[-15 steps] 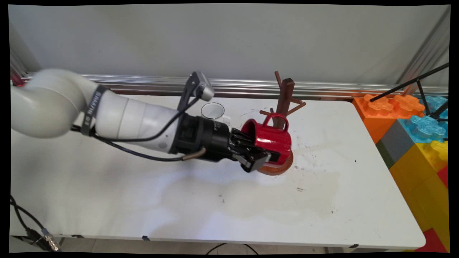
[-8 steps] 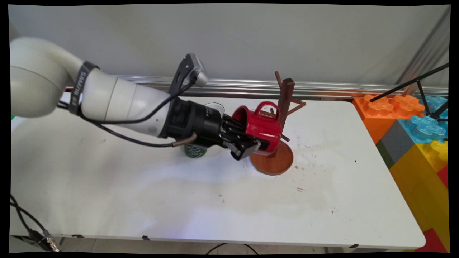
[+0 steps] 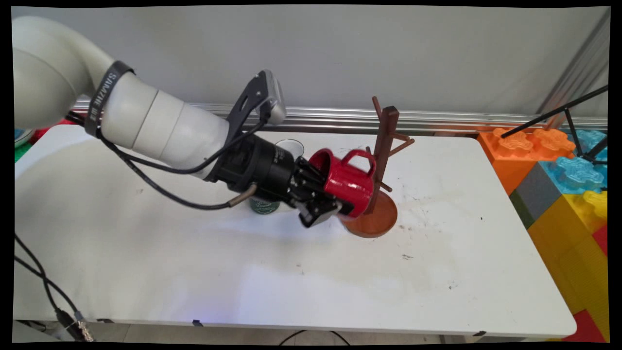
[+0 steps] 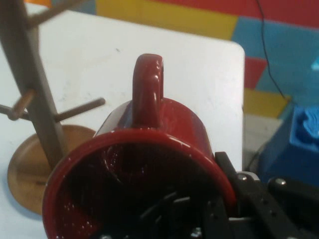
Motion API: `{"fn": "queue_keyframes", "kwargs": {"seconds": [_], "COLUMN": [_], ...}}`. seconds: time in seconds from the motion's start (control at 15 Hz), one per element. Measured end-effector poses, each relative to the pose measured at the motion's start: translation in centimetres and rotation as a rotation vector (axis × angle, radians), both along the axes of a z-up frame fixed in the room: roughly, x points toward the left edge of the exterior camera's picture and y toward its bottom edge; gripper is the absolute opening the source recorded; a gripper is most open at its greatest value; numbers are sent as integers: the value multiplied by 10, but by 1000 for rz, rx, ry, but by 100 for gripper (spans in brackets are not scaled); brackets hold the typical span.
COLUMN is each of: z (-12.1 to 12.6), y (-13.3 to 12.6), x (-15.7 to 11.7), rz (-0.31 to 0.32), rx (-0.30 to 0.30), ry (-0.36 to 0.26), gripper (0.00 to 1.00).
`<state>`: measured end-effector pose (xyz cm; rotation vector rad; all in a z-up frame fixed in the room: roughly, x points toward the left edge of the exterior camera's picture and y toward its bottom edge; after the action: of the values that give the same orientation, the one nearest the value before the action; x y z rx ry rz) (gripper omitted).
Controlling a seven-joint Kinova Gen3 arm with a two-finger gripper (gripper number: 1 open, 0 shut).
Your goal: Place the picked object on the table
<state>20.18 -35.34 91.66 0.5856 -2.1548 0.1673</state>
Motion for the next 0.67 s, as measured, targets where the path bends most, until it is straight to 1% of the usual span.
{"fn": "queue_keyframes", "kwargs": {"seconds": [0.2, 0.4, 0.53, 0.67], "z": [11, 22, 33, 38], "y": [2, 5, 9, 9], "x": [9, 20, 31, 45], "rz": [-63, -127, -180, -200], "rx": [11, 4, -12, -16], "ry": [-75, -154, -231, -314], "gripper": [0, 0, 0, 0]}}
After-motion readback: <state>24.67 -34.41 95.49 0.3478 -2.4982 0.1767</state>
